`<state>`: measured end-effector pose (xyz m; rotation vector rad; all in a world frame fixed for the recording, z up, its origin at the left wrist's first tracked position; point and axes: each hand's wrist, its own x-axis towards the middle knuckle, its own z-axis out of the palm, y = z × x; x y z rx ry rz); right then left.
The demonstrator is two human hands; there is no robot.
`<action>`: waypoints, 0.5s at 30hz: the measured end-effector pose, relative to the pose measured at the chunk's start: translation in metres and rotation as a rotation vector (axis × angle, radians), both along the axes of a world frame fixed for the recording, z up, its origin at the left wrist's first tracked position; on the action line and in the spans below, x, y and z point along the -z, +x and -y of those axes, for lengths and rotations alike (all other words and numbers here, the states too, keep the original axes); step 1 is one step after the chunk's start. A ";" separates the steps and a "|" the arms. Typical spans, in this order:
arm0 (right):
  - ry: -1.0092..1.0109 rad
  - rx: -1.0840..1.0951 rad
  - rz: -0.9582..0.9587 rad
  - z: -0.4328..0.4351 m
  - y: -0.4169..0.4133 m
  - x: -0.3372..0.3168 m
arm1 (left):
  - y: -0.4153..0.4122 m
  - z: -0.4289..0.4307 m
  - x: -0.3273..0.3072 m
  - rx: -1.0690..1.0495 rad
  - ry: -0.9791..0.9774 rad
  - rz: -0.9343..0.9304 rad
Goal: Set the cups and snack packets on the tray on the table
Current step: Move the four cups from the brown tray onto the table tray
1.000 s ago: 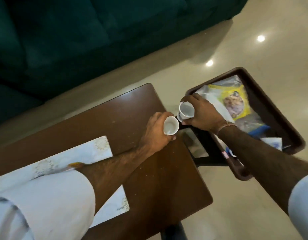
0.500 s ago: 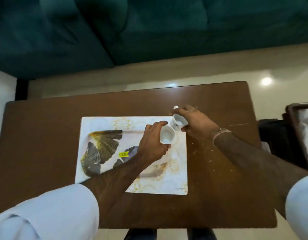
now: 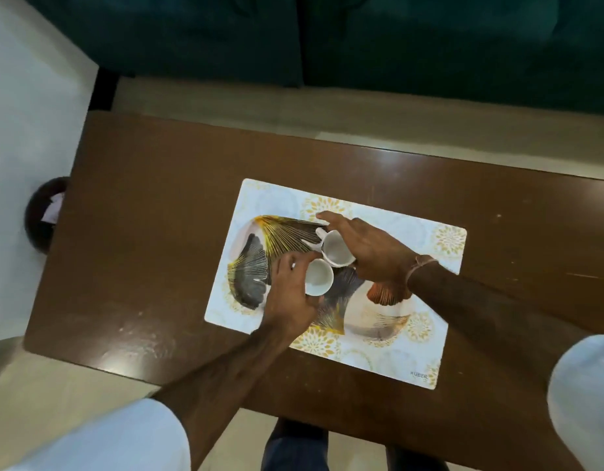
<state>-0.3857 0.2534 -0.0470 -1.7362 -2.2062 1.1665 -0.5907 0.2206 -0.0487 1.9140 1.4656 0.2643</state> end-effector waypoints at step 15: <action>0.064 -0.268 0.112 -0.034 -0.035 0.008 | -0.017 0.010 0.010 -0.079 -0.017 0.116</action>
